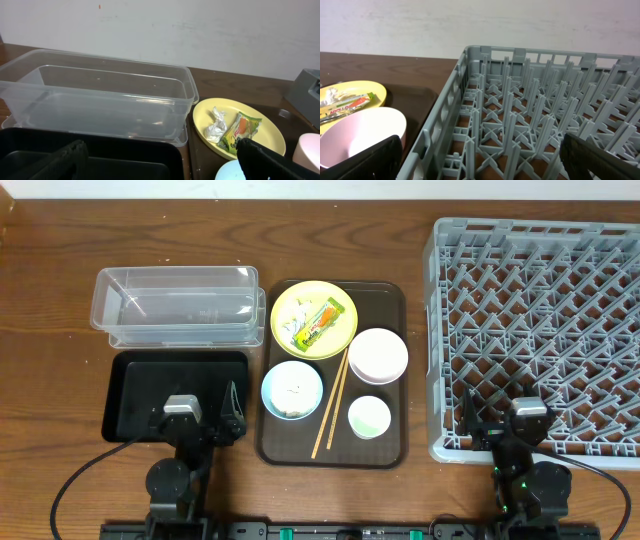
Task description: Sort waste into correct bins and load items into the dishwasher rack
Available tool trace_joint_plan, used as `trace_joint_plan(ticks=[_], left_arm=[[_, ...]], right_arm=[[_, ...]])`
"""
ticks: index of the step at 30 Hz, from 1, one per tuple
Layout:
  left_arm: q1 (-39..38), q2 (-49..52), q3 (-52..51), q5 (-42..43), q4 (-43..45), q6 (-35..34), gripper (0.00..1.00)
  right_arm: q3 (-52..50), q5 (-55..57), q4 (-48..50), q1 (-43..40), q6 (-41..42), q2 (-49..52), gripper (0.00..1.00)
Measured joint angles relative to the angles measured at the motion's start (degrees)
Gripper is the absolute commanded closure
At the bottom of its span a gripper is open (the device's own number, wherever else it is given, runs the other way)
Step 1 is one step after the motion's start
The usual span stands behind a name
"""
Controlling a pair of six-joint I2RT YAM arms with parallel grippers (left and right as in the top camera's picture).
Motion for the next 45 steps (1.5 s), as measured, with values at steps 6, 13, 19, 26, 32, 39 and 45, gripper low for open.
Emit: trace_joint_plan(ticks=[6,13,19,26,32,39,45], left_arm=[[0.0,0.0,0.0,0.0,0.0,0.0,0.02],[0.0,0.0,0.0,0.0,0.0,0.0,0.02],[0.0,0.0,0.0,0.0,0.0,-0.5,0.02],[0.0,0.9,0.9,0.4,-1.6,-5.0,0.03],[0.0,10.0,7.5,1.0,-7.8,-6.3,0.02],[0.0,28.5,22.6,3.3,-13.9,-6.5,0.02],[0.0,44.6,37.1,7.6,-26.3,-6.5,0.02]], right_arm=[[0.0,0.0,0.0,0.0,0.0,0.0,0.01],[0.0,0.0,0.0,0.0,0.0,0.0,0.01],[0.0,0.0,0.0,0.0,1.0,0.0,0.01],[0.6,2.1,-1.2,0.0,2.1,0.2,0.01],[6.3,4.4,-3.0,0.0,2.4,5.7,0.01],[18.9,5.1,-8.8,0.0,2.6,21.0,0.01],[31.8,5.2,-19.8,0.0,2.8,36.3,0.01]])
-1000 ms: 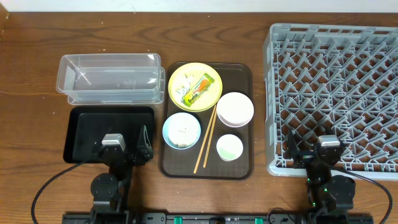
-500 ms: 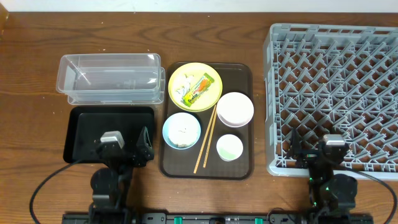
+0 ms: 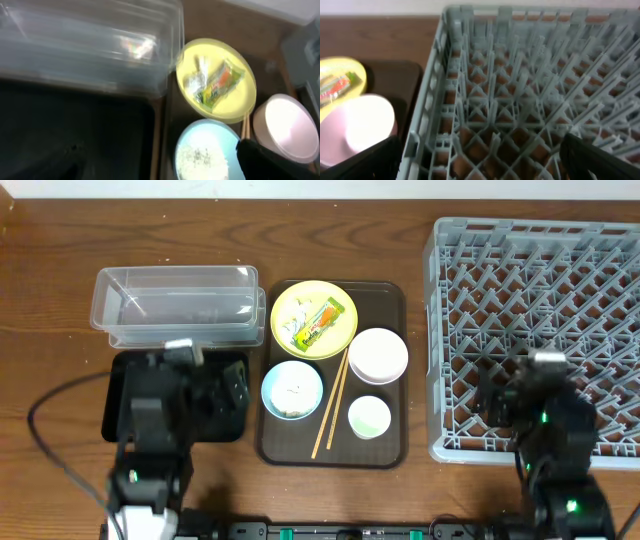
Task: Sort waste into correct bins and load items into the dishwasher rack
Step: 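Reach the left gripper over the yellow plate to the white tissue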
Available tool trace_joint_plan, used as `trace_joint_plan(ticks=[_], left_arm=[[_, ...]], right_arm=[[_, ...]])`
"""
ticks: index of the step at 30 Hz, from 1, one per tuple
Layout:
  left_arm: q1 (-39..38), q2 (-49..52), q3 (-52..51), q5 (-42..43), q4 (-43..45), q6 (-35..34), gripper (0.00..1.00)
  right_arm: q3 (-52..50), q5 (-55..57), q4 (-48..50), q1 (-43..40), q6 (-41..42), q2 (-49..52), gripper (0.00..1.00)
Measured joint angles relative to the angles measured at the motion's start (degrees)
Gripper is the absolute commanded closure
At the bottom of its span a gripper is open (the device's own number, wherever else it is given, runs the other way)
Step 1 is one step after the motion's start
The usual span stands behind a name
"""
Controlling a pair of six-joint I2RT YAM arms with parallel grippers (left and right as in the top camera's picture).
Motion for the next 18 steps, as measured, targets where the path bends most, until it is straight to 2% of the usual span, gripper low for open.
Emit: trace_joint_plan(ticks=[6,8,14,18], left_arm=[[0.0,14.1,13.1,2.1,-17.7,0.0,0.03],[0.0,16.3,14.7,1.4,-20.3,0.0,0.02],[0.0,19.3,15.1,-0.8,-21.8,0.0,0.02],[0.0,19.5,15.1,-1.2,-18.3,0.0,0.04]], right_arm=[[9.9,-0.4,-7.6,0.0,0.0,11.5,0.01],[11.4,-0.6,-7.8,0.0,0.0,13.7,0.01],[11.9,-0.7,-8.0,0.0,0.0,15.7,0.01],[11.9,-0.8,-7.9,0.0,0.0,15.7,0.01]])
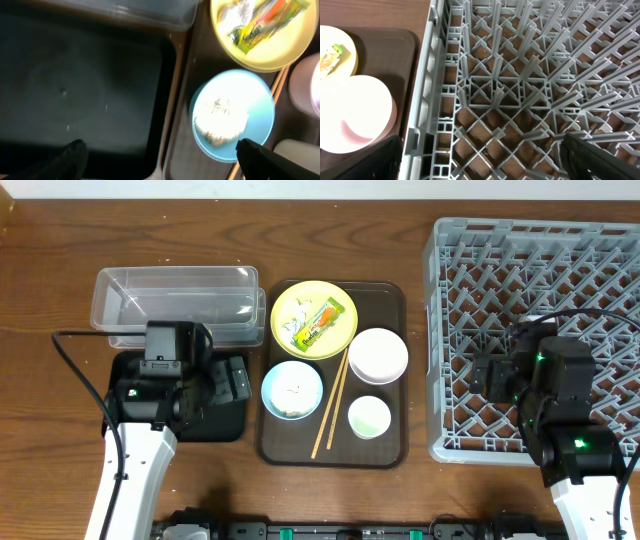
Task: Sort waste into correct bins and load items into the dishwasher rack
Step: 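Reach the left gripper over the yellow plate to the white tissue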
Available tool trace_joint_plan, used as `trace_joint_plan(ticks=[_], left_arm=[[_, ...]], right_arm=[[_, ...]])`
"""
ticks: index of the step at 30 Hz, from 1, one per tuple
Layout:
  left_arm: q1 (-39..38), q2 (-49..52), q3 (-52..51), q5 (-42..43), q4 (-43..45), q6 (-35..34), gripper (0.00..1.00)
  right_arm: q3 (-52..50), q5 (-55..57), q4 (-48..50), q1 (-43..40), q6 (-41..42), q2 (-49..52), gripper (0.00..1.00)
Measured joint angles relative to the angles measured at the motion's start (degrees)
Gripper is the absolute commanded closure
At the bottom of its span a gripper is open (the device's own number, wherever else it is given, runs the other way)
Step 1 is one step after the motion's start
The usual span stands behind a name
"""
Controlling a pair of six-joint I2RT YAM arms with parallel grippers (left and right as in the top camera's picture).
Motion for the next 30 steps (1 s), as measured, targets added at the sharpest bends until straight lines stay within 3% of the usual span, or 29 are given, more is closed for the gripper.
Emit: trace_joint_plan(ticks=[10,20,30], left_arm=[[-4.9,2.4,0.3,-0.7,18.6,5.7,0.07],[-14.0,18.3,6.8,-2.1,27.2,14.2,0.07],[-18.0,31.4,8.8,-3.1,35.6,17.0,0.24]], right_arm=[[0.0,-0.1,0.2,0.0,0.0,0.0,0.01],[0.0,-0.1,0.1,0.0,0.0,0.0,0.01],[0.0,-0.1,-0.1,0.0,0.0,0.0,0.01]])
